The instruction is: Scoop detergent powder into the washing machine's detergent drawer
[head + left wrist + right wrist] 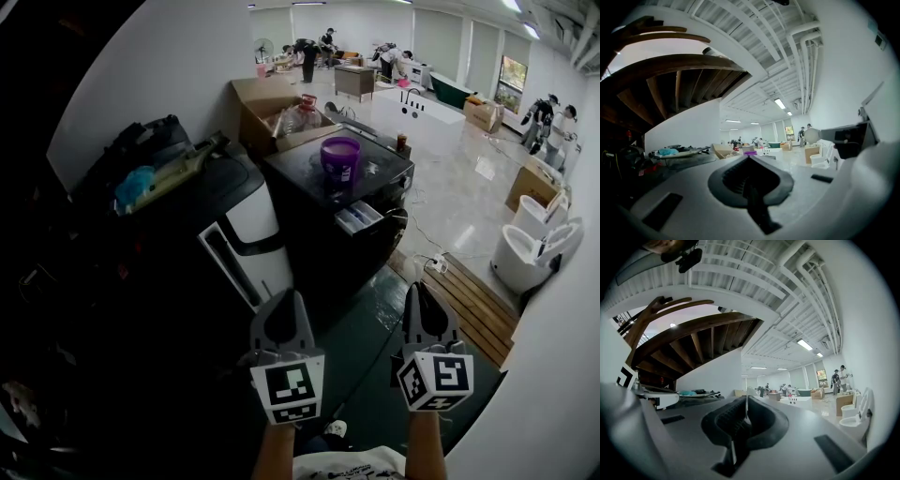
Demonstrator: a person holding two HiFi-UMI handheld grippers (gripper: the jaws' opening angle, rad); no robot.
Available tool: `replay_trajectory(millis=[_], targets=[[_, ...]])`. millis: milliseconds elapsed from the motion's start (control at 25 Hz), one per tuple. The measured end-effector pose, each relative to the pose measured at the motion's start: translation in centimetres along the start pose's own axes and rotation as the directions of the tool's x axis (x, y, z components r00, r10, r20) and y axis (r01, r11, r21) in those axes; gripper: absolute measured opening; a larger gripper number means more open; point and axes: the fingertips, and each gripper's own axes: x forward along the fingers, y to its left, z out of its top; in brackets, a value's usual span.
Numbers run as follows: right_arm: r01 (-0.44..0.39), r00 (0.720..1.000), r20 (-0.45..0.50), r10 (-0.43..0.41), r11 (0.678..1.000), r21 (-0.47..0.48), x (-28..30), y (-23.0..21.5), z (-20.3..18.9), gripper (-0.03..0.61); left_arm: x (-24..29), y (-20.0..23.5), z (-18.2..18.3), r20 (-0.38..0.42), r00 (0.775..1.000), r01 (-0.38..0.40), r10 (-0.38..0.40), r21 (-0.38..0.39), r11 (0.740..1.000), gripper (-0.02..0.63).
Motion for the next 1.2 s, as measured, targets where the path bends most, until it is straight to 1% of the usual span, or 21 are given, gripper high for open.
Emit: replay_trajectory(millis=[320,680,840,1000,1200], targets=[[0.025,1.000,-0.011,-0.025,1.000,-0.003,2.2,0.5,-0.9,0.021,2.7,0.6,-0.6,-0.003,0.999,0.039,-0.039,-0.003,0.999,0.002],[0.039,0.999,-0.031,-0.039,0.999,0.002,5.0,-1.6,-1.7,0.021,6.5,-0.2,-1.1,-0.024,0.998,0.059,-0.059,0.000,0.998,0.002],[0.023,0.999,-0.031,-0.023,1.000,0.003,7.1,-3.2,-1.8,0.021,8.9,-1.1,-1.2,-0.035,0.998,0.048,-0.048,-0.004,0.999,0.002],[0.007,0.999,-0.031,-0.007,1.000,0.016,10.4,-5.4,-2.0,0.021,12.2,-2.0,-1.0,-0.042,0.999,0.034,-0.033,0.002,0.999,0.002],[-0.046,0.998,-0.031,0.046,0.999,0.020,15.2,-8.4,-2.0,0.021,16.8,-3.1,-0.1,-0.044,0.999,-0.018,0.018,0.009,1.000,0.002]])
